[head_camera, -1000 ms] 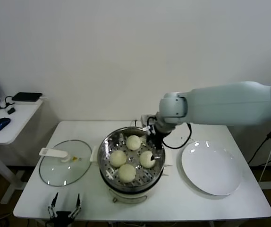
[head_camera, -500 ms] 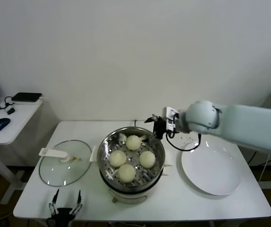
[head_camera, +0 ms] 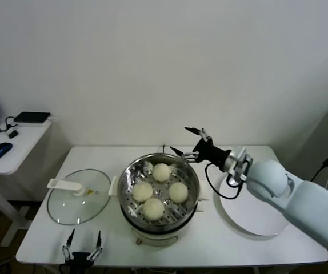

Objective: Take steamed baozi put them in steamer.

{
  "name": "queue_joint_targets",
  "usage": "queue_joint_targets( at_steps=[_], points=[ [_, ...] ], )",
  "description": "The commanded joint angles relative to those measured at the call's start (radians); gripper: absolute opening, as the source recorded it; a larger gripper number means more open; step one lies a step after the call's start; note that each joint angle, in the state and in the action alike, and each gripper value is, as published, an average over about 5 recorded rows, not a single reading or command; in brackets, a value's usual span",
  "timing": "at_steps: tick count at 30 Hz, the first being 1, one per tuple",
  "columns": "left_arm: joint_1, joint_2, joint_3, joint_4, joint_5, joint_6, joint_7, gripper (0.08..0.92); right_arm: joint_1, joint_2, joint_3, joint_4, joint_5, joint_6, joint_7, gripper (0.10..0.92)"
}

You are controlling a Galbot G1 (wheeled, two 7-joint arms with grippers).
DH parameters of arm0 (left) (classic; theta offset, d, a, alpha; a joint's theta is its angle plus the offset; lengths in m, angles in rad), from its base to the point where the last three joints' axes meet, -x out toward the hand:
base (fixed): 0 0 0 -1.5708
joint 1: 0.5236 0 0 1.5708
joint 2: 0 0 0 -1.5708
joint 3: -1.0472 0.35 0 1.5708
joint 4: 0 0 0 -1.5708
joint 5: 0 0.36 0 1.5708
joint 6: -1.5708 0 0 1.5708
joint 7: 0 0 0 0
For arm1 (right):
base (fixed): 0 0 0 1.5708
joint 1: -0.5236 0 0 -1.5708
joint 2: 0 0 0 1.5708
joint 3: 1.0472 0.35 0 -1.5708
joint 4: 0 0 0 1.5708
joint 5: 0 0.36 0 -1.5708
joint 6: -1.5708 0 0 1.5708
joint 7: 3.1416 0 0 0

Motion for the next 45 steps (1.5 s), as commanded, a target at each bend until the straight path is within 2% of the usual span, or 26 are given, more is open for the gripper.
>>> queue_joint_targets(
  at_steps=[1,11,20,45],
  points=[
    [0.003,-0.044,0.006,0.001,0.013,-0.003,-0.001,0.823,-1.129,0.280,0.950,0.049,-0.134,0.308,-0.024,0.823],
    [0.004,-0.042,0.004,-0.007,0.013,-0.002,-0.001,0.823,-1.271,0.511,0.963,0.029,-0.183,0.489,-0.056,0.823],
    [0.004,-0.041,0.002,-0.011,0.009,-0.003,-0.002,0.823,-1.384,0.617,0.920,-0.022,-0.271,0.656,-0.077,0.823],
    [0.015,-0.040,-0.001,-0.022,0.009,-0.007,-0.001,0.823,-1.359,0.671,0.883,-0.043,-0.306,0.647,-0.046,0.823]
  ],
)
